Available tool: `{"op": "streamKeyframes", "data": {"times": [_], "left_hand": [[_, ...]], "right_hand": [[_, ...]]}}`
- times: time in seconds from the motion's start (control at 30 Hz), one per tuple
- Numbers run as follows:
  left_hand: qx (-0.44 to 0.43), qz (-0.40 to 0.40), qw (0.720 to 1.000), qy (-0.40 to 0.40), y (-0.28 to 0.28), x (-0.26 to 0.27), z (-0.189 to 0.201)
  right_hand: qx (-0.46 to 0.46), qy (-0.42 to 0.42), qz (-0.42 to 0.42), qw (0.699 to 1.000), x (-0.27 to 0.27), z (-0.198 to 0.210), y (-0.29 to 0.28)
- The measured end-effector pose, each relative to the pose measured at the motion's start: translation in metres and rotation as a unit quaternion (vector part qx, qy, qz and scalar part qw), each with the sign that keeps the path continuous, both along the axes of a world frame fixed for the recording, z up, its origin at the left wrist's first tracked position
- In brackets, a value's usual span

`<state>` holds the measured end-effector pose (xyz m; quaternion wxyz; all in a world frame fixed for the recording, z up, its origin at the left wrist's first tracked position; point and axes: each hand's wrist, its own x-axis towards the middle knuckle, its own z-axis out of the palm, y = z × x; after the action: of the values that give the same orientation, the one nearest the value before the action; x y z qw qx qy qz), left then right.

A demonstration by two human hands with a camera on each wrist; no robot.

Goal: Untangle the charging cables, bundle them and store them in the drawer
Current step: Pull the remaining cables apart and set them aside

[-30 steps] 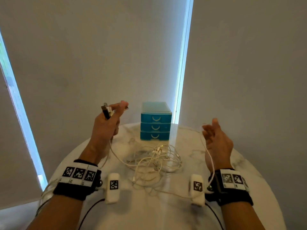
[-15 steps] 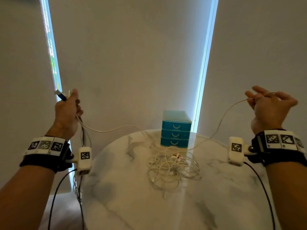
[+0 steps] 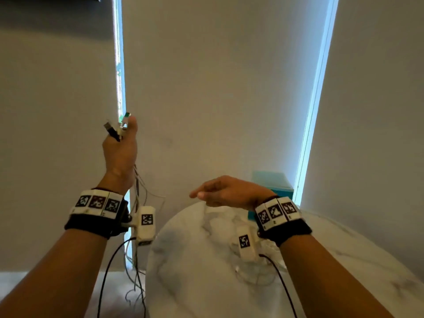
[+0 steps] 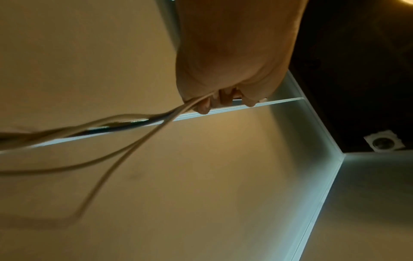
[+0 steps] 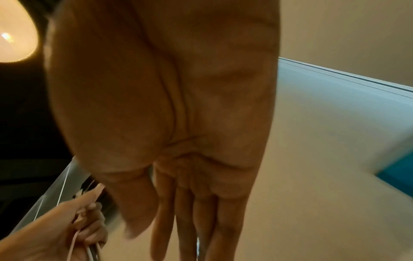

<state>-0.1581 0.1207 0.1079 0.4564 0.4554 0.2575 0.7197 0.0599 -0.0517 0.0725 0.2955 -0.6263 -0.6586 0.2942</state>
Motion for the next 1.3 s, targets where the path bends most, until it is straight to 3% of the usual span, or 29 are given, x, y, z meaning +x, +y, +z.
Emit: {"op": "streamKeyframes", "data": {"times": [0.07,0.17,0.3,0.43,0.57,0.7,0.8,0.97,1.17,1.23,1.3], "left_hand": [[0.018,-0.025,0.999,0.045,0.002,-0.002,-0.010],[0.008,-0.164,0.980,0.115,-0.003,0.009,-0.028],[-0.084,-0.401,0.897,0.166,-0.021,0.041,-0.054],[-0.106,-0.512,0.828,0.201,-0.042,0.070,-0.077],[-0.114,-0.567,0.780,0.239,-0.057,0.095,-0.090],[-0.103,-0.583,0.748,0.301,-0.072,0.115,-0.095],[-0.089,-0.578,0.738,0.336,-0.078,0.126,-0.098],[-0.078,-0.573,0.723,0.378,-0.088,0.138,-0.099],[-0.029,-0.564,0.717,0.409,-0.101,0.137,-0.096],[-0.037,-0.575,0.718,0.390,-0.098,0.135,-0.095],[-0.069,-0.601,0.713,0.353,-0.094,0.132,-0.095]], "right_hand": [[0.025,0.094,-0.020,0.995,0.002,-0.009,-0.004],[0.102,0.152,-0.065,0.981,0.006,-0.020,-0.010],[0.218,0.182,-0.115,0.952,0.011,-0.014,-0.014],[0.272,0.092,-0.176,0.942,0.016,-0.018,-0.016],[0.257,0.015,-0.223,0.940,0.031,-0.037,-0.019],[0.258,0.017,-0.226,0.939,0.043,-0.050,-0.031],[0.280,0.010,-0.251,0.926,0.049,-0.059,-0.037],[0.246,0.000,-0.231,0.941,0.055,-0.063,-0.049],[0.274,-0.039,-0.241,0.930,0.058,-0.061,-0.057],[0.285,-0.002,-0.236,0.929,0.058,-0.059,-0.058],[0.309,0.091,-0.257,0.911,0.058,-0.053,-0.059]]}}
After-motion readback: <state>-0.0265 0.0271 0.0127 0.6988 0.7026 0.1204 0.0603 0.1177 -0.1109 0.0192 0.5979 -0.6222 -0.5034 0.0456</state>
